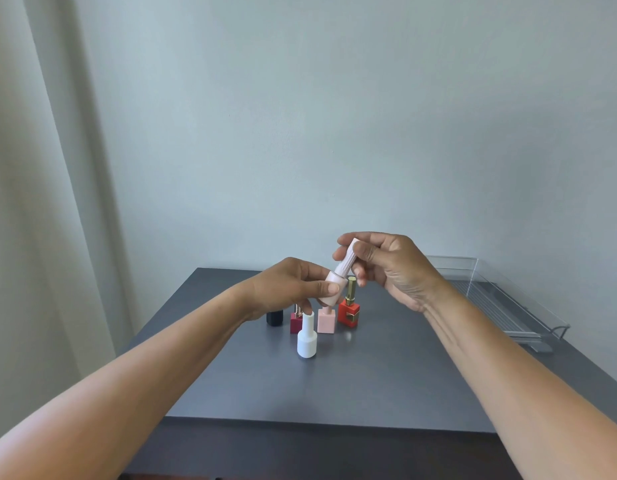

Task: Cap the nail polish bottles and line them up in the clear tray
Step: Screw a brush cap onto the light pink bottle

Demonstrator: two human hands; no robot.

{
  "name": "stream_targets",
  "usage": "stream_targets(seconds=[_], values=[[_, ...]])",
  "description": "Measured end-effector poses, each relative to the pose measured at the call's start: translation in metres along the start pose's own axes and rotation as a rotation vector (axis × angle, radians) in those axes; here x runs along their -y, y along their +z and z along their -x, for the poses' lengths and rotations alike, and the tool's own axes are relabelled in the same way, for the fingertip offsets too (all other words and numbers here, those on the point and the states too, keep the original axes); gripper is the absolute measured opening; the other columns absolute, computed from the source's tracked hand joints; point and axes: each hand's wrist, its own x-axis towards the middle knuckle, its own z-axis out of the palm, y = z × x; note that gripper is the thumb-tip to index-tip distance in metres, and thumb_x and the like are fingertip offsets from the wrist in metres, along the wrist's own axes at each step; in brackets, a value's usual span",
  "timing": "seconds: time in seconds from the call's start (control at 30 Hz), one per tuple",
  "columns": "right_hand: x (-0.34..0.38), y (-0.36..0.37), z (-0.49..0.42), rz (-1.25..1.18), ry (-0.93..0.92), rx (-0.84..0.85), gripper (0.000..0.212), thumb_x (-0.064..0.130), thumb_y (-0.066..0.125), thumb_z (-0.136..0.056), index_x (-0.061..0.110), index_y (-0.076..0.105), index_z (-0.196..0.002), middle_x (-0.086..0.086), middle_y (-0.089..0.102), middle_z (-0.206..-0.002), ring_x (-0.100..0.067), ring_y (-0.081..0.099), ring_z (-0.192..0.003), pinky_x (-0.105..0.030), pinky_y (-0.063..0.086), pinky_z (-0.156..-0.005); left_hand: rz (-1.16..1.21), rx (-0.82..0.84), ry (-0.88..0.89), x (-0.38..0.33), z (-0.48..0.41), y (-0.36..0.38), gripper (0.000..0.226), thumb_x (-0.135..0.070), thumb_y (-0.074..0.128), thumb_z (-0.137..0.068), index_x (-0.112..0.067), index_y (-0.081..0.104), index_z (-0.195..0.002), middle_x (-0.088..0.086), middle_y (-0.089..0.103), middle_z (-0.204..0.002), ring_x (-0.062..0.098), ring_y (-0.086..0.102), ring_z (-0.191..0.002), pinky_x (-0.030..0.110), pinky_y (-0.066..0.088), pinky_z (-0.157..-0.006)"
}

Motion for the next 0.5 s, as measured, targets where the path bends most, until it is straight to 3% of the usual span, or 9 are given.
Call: stream_targets(seconds=[0.1, 0.2, 0.33, 0.4, 0.5], values=[[-0.002, 0.003, -0.001, -0.009, -0.001, -0.079, 0.014, 0.011, 0.06, -0.094, 0.01, 0.074, -0.092, -0.016, 0.075, -0.09, -0.012, 0.055, -0.05, -0.025, 0.051, -0.049, -0.039, -0.056, -0.015, 0.0, -0.003, 0.005, 0.024, -0.034, 0.065, -0.09, -0.019, 0.076, -0.105, 0.003, 0.077, -0.093, 0.004, 0.067, -0.081, 0.023, 0.054, -0.066], [-0.006, 0.007, -0.003, 0.023, -0.027, -0.141, 0.013, 0.012, 0.06, -0.094, 0.011, 0.073, -0.091, -0.012, 0.075, -0.086, -0.012, 0.054, -0.05, -0.026, 0.051, -0.048, -0.109, -0.145, -0.028, 0.0, -0.007, 0.009, 0.012, -0.031, 0.066, -0.091, -0.026, 0.076, -0.096, -0.005, 0.078, -0.089, 0.008, 0.066, -0.082, 0.038, 0.056, -0.076], [-0.011, 0.013, -0.002, 0.067, -0.054, -0.223, 0.017, 0.01, 0.059, -0.095, 0.015, 0.073, -0.088, -0.008, 0.075, -0.082, -0.013, 0.053, -0.049, -0.027, 0.05, -0.049, -0.213, -0.233, -0.024, 0.0, -0.007, 0.016, 0.01, -0.034, 0.067, -0.089, -0.028, 0.075, -0.087, 0.015, 0.074, -0.094, 0.019, 0.06, -0.079, 0.053, 0.055, -0.083], [-0.014, 0.016, -0.002, 0.081, -0.062, -0.252, 0.017, 0.009, 0.057, -0.095, 0.015, 0.072, -0.089, -0.006, 0.075, -0.079, -0.012, 0.051, -0.047, -0.025, 0.049, -0.048, -0.264, -0.281, -0.023, 0.001, -0.007, 0.02, 0.009, -0.034, 0.068, -0.088, -0.029, 0.074, -0.084, 0.012, 0.071, -0.08, 0.016, 0.058, -0.073, 0.05, 0.056, -0.081], [-0.016, 0.02, 0.0, 0.101, -0.064, -0.297, 0.016, 0.008, 0.057, -0.095, 0.013, 0.071, -0.09, -0.003, 0.075, -0.075, -0.012, 0.049, -0.044, -0.024, 0.048, -0.046, -0.306, -0.328, -0.024, 0.003, -0.007, 0.026, 0.01, -0.033, 0.068, -0.088, -0.03, 0.072, -0.079, -0.015, 0.056, -0.052, 0.004, 0.046, -0.053, 0.032, 0.049, -0.06]])
